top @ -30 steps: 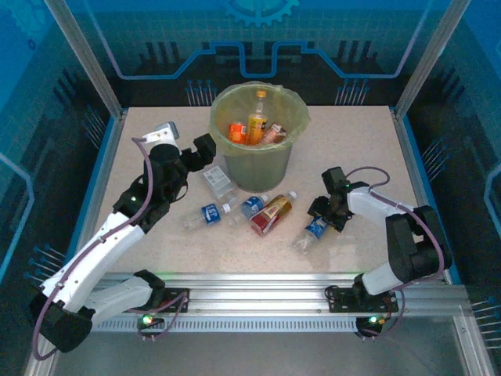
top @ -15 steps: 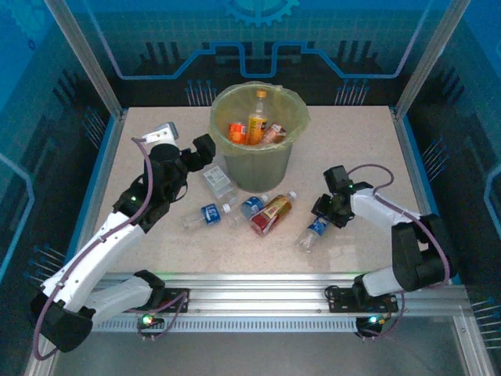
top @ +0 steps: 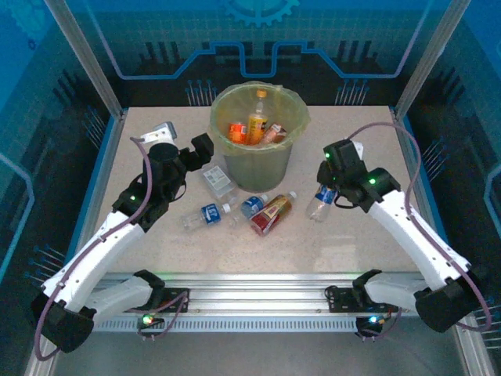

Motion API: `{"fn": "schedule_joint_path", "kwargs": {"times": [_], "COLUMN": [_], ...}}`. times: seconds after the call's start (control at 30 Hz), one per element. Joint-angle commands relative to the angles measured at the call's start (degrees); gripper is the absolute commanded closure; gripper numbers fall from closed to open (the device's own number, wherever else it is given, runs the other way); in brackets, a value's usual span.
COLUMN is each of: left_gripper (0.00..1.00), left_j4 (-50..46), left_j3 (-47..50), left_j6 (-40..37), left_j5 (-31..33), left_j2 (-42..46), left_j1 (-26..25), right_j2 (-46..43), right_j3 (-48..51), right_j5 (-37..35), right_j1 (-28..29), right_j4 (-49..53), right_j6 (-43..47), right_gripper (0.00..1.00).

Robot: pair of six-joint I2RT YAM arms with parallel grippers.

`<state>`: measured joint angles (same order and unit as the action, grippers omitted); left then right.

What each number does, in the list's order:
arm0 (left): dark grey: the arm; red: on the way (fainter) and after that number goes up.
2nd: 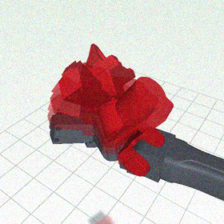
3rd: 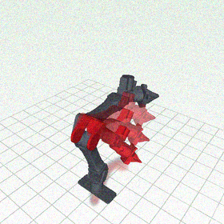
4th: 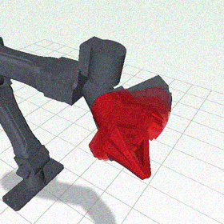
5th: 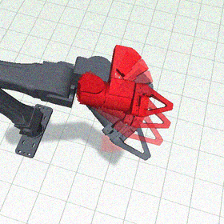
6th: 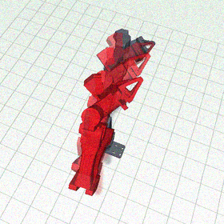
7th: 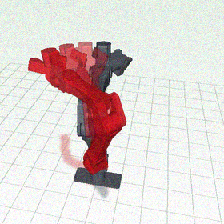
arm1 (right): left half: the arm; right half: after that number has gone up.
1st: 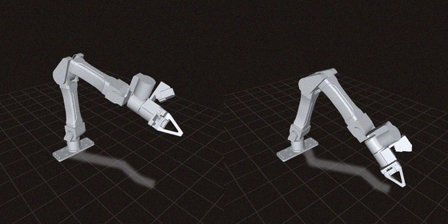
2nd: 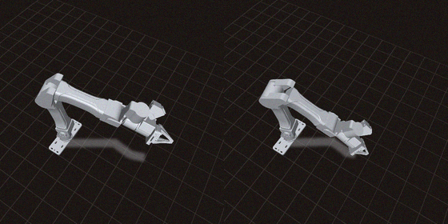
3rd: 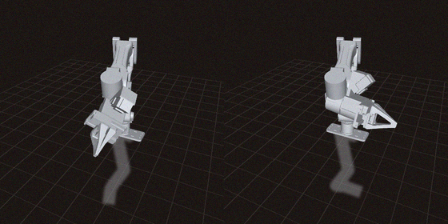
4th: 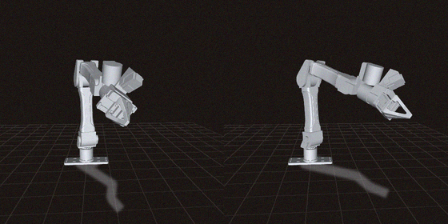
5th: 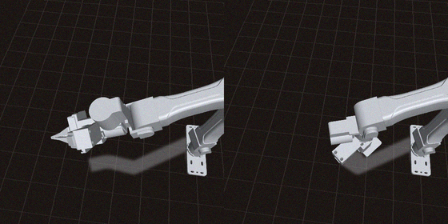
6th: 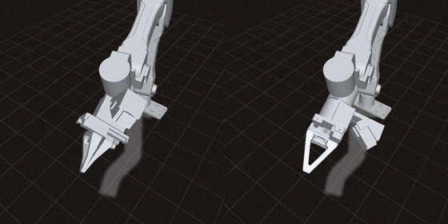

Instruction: Put the plastic bottles in the bin

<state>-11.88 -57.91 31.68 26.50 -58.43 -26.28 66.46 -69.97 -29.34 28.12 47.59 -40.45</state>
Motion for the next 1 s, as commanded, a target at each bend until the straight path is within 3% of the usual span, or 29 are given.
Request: {"fn": "schedule_joint_path", "kwargs": {"times": [0.0,0.17,0.53,0.97], "left_gripper": [0.01,0.01,0.01,0.01], "left_j4": [-1.03,-1.23,-2.09,-2.62], "left_j3": [0.86,0.91,1.12,1.35], "left_j6": [1.54,1.89,2.56,3.73], "left_j5": [-0.78,-0.9,-1.75,-3.28], "left_j2": [-0.01,0.08,-0.17,-0.21], "left_j1": [0.47,0.71,0.9,1.15], "right_j2": [-0.51,2.09,18.28,42.09], "right_j3": [-7.77,-18.38,-41.45,-58.43], "right_j5": [-9.39,-9.16,2.75,9.73], "right_j1": [4.0,7.59,9.67,9.7], "right_j4": [1.17,-5.54,-18.19,-28.01], "right_j6": [8.43,18.76,31.64,37.04], "right_gripper": [0.61,0.61,0.61,0.59]}}
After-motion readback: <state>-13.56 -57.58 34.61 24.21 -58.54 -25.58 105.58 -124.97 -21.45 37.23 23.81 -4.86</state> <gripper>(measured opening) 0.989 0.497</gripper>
